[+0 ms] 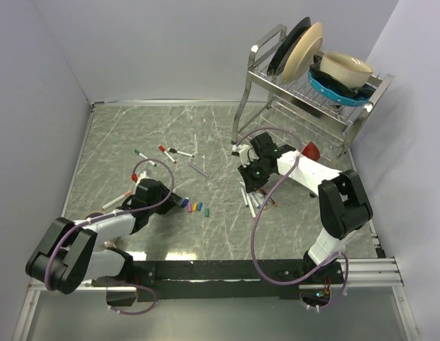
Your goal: Open the pen caps
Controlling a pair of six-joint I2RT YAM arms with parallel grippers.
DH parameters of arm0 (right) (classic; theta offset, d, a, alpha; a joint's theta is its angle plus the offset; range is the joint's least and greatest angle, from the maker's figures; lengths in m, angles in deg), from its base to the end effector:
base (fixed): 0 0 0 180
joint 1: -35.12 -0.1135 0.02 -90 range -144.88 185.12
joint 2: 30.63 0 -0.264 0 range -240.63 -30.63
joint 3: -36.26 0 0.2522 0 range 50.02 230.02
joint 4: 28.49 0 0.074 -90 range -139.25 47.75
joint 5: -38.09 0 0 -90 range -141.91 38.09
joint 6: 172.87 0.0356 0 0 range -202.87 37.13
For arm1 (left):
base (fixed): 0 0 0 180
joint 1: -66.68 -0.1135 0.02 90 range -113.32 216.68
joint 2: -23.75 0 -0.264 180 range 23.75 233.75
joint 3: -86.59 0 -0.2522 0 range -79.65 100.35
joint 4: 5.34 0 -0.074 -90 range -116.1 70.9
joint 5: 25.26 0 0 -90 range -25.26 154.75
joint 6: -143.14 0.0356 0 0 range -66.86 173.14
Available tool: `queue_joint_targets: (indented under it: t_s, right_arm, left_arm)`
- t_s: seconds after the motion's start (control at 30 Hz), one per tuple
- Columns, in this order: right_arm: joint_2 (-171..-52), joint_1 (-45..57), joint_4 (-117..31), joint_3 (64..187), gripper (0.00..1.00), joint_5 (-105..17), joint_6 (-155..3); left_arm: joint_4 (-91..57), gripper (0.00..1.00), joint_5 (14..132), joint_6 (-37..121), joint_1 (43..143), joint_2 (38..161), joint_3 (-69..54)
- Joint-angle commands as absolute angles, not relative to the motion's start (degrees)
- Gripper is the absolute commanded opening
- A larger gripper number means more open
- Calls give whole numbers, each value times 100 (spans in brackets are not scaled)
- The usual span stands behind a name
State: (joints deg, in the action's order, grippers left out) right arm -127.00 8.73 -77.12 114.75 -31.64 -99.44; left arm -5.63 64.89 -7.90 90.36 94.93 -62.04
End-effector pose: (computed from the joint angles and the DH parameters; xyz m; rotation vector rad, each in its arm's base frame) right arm 0.2920 0.1587 0.1999 -1.0885 2.4906 0.5321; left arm 0.1945 -0.0854 0.1313 -0.7653 2.2681 -0.7527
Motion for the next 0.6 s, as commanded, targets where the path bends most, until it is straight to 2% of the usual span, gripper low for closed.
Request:
queue_joint_targets:
  t_s: [0.0, 0.07, 0.1, 0.2, 0.57]
  right_arm:
    - [-12713, 1068, -7802, 11743, 3, -3495, -9983]
    - [-12757, 1121, -7863, 11752, 5, -3547, -9974]
    - [-12800, 1156, -7890, 11769, 5, -3539, -9974]
    - [-12862, 1174, -7952, 11761, 7, -3556, -9983]
    - [-12924, 1191, -7978, 11690, 14, -3697, -9974]
  left_arm:
    - [-486, 41, 6712, -663, 9023, 9635, -6163]
    - [-539, 45, 6721, -645, 9023, 9600, -6146]
    - [-548, 52, 6721, -637, 9023, 9565, -6146]
    - [-662, 61, 6703, -602, 9023, 9381, -6128]
    - [-1532, 88, 6492, -347, 9023, 8010, -5970]
